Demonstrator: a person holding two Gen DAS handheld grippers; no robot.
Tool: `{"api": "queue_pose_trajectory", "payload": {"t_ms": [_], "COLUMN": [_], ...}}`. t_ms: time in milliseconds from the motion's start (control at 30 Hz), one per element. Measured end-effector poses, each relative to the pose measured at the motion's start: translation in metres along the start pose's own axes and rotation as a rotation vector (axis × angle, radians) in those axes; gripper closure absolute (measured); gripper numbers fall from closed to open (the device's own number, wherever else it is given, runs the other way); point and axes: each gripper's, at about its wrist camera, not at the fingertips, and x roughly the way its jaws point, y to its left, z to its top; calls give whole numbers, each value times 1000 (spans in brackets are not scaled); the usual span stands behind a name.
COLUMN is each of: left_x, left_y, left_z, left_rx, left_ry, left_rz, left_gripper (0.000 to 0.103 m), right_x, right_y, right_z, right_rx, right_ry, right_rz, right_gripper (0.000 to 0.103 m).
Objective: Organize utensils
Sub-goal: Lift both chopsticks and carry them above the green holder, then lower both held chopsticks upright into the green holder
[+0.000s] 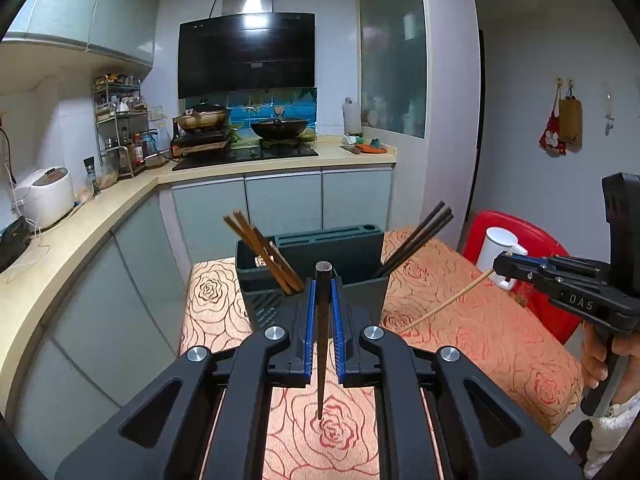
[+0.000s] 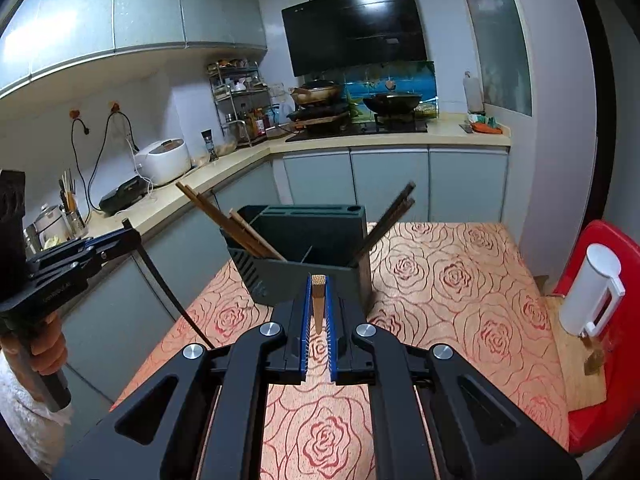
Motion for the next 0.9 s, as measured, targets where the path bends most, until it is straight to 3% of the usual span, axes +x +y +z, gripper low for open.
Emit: {"api": "queue_pose_trajectory", "payload": {"t_ms": [233,900], "left_x": [2,9], "left_y": [7,-1], "left_z": [34,120], "left_rx": [-12,-26], "left_ry": [-19,-168], "left_rz": [-3,22], "left_gripper": [96,96], "right_x": [-4,8], "right_y": [2,-3], "right_z": [26,76], "right_rx": [-19,-21], "right_ry": [-28,-35], "right_rz": [0,-43], "right_gripper": [96,96]}}
